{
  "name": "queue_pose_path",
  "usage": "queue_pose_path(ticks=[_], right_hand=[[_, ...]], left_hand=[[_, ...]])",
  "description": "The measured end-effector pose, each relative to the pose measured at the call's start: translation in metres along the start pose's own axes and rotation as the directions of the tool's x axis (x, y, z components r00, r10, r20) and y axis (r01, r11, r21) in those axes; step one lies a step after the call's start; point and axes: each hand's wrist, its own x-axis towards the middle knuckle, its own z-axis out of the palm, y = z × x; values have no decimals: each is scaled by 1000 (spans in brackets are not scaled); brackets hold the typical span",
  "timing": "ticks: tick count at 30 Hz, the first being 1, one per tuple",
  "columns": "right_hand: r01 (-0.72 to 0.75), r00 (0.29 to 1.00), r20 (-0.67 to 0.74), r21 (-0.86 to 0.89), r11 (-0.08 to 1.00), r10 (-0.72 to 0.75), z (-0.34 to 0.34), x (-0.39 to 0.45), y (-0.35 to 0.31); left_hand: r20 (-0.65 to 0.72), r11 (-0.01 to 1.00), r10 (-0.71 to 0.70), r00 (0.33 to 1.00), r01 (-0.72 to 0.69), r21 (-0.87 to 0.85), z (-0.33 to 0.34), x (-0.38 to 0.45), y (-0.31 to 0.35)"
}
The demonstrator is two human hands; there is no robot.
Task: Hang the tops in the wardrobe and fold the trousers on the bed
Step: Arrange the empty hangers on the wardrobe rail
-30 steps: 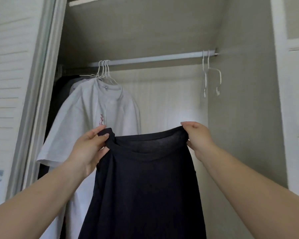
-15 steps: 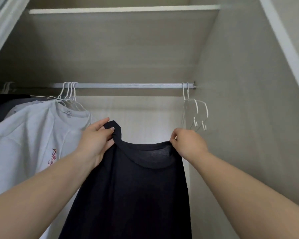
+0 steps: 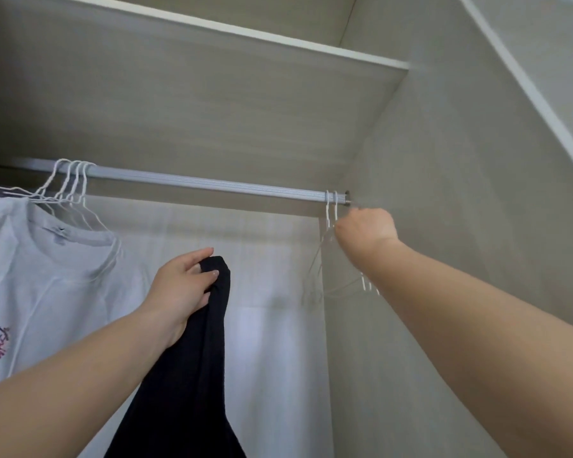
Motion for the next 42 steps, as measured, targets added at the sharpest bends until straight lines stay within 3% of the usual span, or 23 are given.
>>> queue_pose_path(ticks=[3, 6, 12, 16, 20, 25, 29, 36, 42], right_hand=[[-15, 1000, 23, -11, 1000, 15, 4, 1, 1], [-104, 995, 11, 138, 985, 103, 7, 5, 1], [-118, 972, -159, 313, 942, 175, 8, 10, -6], [-22, 963, -255, 244, 969, 86, 10, 6, -10], [87, 968, -250, 206, 975, -34, 18, -8, -19], [192, 959, -263, 329, 925, -106, 37, -31, -35], [228, 959, -248, 401, 887, -134, 60, -53, -50], [251, 953, -282, 542, 802, -108, 98, -81, -73], [303, 944, -286, 558, 773, -164, 109, -91, -100]], left_hand=[[-3, 999, 9, 1000, -9, 31, -9, 6, -3], [-9, 997, 5, 1000, -5, 81, -21, 13, -8], [-16, 987, -28, 999, 30, 157, -44, 20, -20], [-35, 977, -81, 996, 87, 196, -58, 22, -26], [-74, 949, -114, 991, 130, 287, -78, 12, -33], [-48, 765, 10, 999, 24, 644, -113, -1, -53], [-5, 506, 43, 999, -18, 863, -144, -14, -59], [80, 165, -100, 992, -63, 984, -184, -38, -61], [38, 70, -196, 980, -25, 997, -186, -48, -61]])
